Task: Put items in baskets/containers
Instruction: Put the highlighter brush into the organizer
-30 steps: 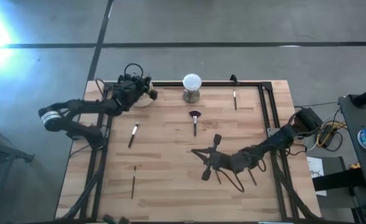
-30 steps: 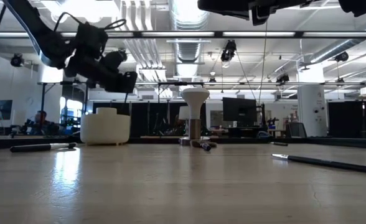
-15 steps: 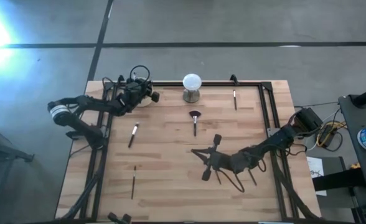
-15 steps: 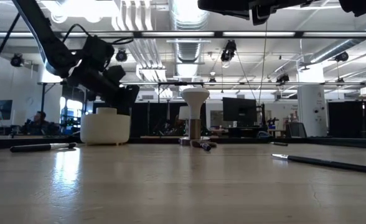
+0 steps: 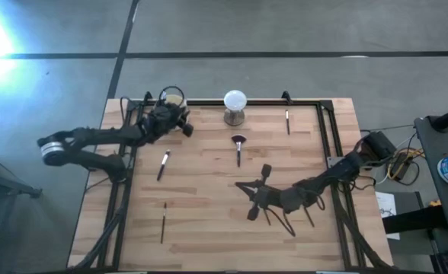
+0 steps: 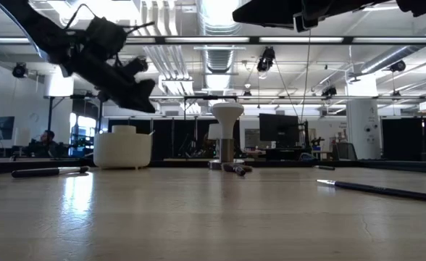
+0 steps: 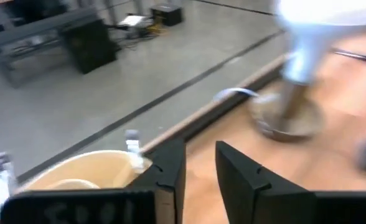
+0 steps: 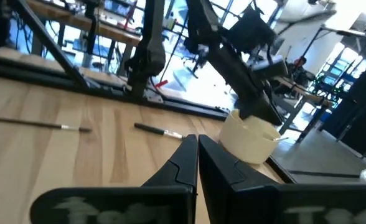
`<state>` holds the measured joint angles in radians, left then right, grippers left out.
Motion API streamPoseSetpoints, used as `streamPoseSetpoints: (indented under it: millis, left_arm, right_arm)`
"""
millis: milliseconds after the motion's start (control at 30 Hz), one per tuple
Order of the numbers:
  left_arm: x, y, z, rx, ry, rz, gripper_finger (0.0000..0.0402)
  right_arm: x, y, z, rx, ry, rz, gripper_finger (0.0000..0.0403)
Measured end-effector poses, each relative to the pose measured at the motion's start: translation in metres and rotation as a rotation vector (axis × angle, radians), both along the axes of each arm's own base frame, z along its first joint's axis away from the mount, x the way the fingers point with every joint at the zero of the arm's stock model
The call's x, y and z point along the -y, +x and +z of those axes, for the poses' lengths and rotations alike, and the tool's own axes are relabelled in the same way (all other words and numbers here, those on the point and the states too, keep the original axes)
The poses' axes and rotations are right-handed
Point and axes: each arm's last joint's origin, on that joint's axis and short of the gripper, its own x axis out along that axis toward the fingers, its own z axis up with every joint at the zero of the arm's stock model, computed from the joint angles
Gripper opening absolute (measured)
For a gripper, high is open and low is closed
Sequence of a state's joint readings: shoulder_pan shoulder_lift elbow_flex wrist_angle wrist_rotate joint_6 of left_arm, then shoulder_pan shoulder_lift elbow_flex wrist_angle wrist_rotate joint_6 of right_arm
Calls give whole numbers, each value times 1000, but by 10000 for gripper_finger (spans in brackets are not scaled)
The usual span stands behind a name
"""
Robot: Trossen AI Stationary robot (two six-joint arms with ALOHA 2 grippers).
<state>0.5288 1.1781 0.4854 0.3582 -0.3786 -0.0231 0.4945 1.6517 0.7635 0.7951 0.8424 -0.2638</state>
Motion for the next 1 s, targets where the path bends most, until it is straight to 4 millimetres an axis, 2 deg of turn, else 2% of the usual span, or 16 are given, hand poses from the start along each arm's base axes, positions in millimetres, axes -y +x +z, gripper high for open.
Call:
streamPoseSetpoints:
  millis: [100,200,300,433,633,833,1000]
  left_arm:
    - [29,4,4,32,-7,-115,54]
    - [60,7,-1,70,-3,-249,33]
    - [88,6,-11,135,-1,-373,17]
    - [111,-2,-31,234,5,-480,5]
    - [119,-14,-49,321,-11,-512,0]
    - [119,-8,-54,306,-28,-508,0]
    - [119,-1,-55,287,-34,-507,0]
  right_arm:
    - [1,-4,2,-20,14,-31,8]
    - [2,-11,4,-55,40,-68,8]
    - [5,-19,3,-111,108,-91,8]
    - [13,-34,-1,-194,227,-158,8]
    - [27,-59,-9,-292,371,-308,9]
    - [46,-80,-21,-364,470,-524,9]
    - [64,-75,-31,-387,557,-631,23]
